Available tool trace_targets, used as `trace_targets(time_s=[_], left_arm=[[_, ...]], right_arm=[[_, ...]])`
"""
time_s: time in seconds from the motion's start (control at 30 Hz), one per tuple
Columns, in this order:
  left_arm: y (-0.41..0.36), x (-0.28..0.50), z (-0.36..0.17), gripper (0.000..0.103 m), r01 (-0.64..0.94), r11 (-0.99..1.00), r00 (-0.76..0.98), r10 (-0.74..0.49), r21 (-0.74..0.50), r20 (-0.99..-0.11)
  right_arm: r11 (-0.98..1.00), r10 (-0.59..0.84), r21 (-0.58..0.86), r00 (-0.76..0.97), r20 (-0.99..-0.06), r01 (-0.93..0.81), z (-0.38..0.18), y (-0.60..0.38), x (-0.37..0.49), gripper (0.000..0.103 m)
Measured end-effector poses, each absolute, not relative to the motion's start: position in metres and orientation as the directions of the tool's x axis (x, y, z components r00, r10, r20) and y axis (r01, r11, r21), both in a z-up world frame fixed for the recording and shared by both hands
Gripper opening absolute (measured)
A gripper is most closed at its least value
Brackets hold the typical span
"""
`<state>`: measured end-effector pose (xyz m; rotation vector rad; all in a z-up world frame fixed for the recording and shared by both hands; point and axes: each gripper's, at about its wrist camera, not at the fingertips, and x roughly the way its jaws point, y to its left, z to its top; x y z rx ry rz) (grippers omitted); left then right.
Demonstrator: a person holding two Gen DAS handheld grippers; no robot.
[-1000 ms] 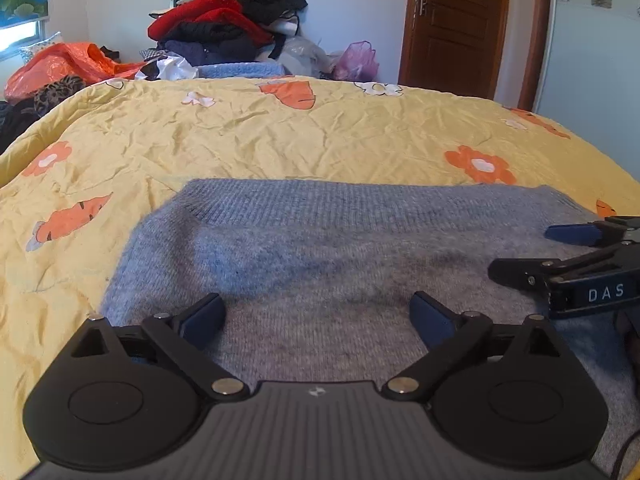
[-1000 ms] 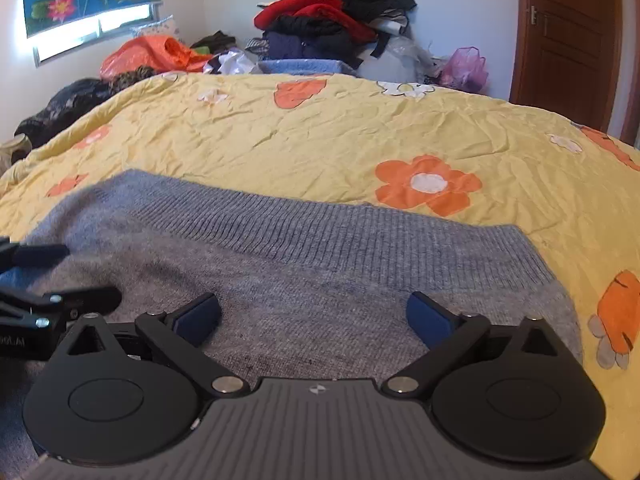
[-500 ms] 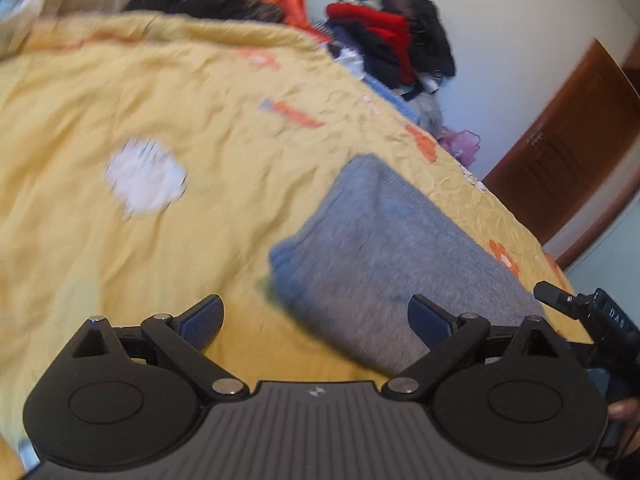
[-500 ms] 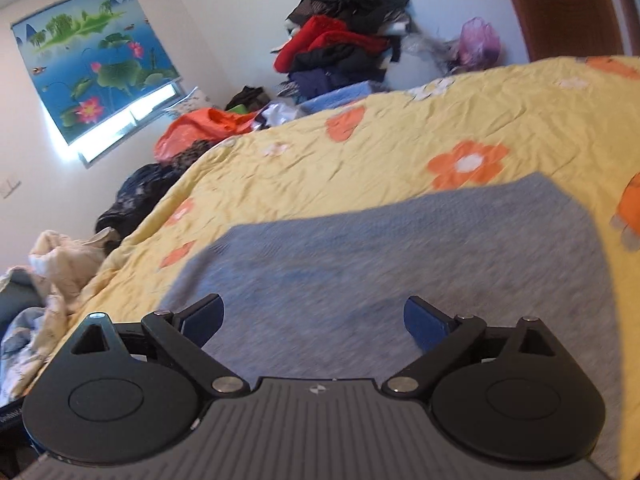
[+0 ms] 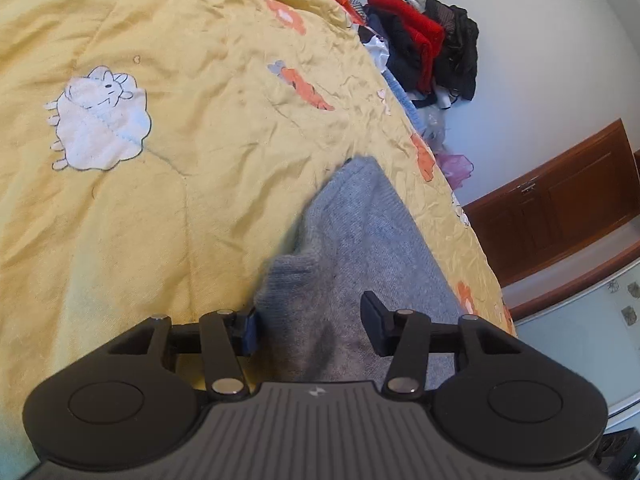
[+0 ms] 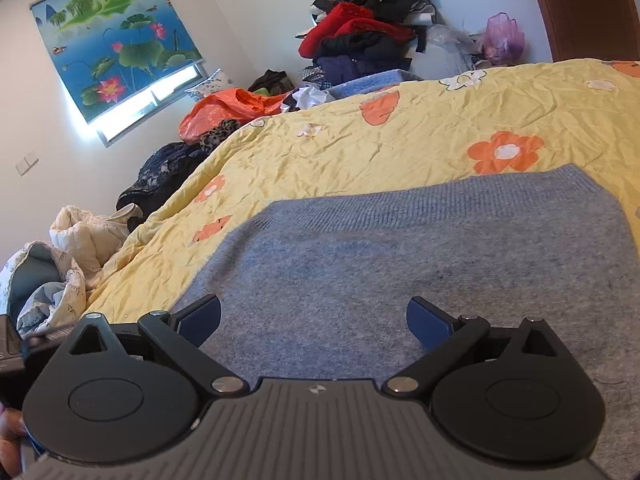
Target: Fold small clothes
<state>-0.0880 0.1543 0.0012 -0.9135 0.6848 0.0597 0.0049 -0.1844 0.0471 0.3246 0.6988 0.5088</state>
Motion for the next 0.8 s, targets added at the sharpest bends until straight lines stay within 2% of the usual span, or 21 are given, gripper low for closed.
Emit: trace_targets(time_s=[0.13, 0.17, 0.2, 0.23, 0.27, 0.33, 0.4, 0.5, 0.6, 0.73, 0.8], left_arm=[[0.156, -0.088, 0.001, 0.049, -0.324, 0.63, 0.788, -0.233, -0.706, -0.57], [0.156, -0.087, 0.002, 0.046, -0.326, 0.634, 0.787, -0.229, -0.701, -0.572], [0.154, -0.085, 0.003, 0.038, -0.334, 0.654, 0.782, -0.209, -0.678, -0.587], [0.151, -0.084, 0.004, 0.016, -0.338, 0.686, 0.771, -0.19, -0.644, -0.608], [0.147, -0.081, 0.005, 0.01, -0.342, 0.723, 0.755, -0.169, -0.6, -0.634], [0.135, -0.081, 0.01, 0.007, -0.31, 0.795, 0.752, -0.13, -0.521, -0.646], [0.112, -0.084, 0.021, 0.006, -0.233, 0.893, 0.775, -0.069, -0.385, -0.629], [0.067, -0.096, 0.035, 0.006, -0.06, 0.988, 0.832, -0.031, -0.145, -0.554], [0.029, -0.106, 0.036, 0.006, 0.075, 0.996, 0.862, -0.036, 0.057, -0.506], [0.013, -0.108, 0.03, 0.006, 0.134, 0.98, 0.863, -0.044, 0.145, -0.504], [0.012, -0.108, 0.03, 0.006, 0.14, 0.979, 0.859, -0.046, 0.148, -0.509]], right_arm=[[0.823, 0.556, 0.454, 0.642, -0.528, -0.34, 0.051, -0.183, 0.01, 0.1], [0.818, 0.565, 0.461, 0.635, -0.527, -0.345, 0.052, -0.181, 0.012, 0.1], [0.812, 0.574, 0.468, 0.627, -0.526, -0.35, 0.052, -0.177, 0.014, 0.1], [0.806, 0.583, 0.472, 0.619, -0.526, -0.358, 0.054, -0.173, 0.017, 0.1], [0.8, 0.593, 0.471, 0.609, -0.527, -0.372, 0.056, -0.169, 0.02, 0.1], [0.789, 0.612, 0.457, 0.587, -0.53, -0.41, 0.063, -0.159, 0.027, 0.1], [0.775, 0.631, 0.441, 0.553, -0.543, -0.452, 0.072, -0.146, 0.039, 0.1], [0.754, 0.653, 0.43, 0.497, -0.571, -0.497, 0.084, -0.127, 0.062, 0.1], [0.714, 0.69, 0.465, 0.413, -0.594, -0.523, 0.091, -0.105, 0.09, 0.1], [0.656, 0.73, 0.564, 0.232, -0.642, -0.502, 0.08, -0.067, 0.128, 0.097], [0.678, 0.691, 0.553, 0.163, -0.705, -0.484, 0.067, -0.046, 0.143, 0.09]])
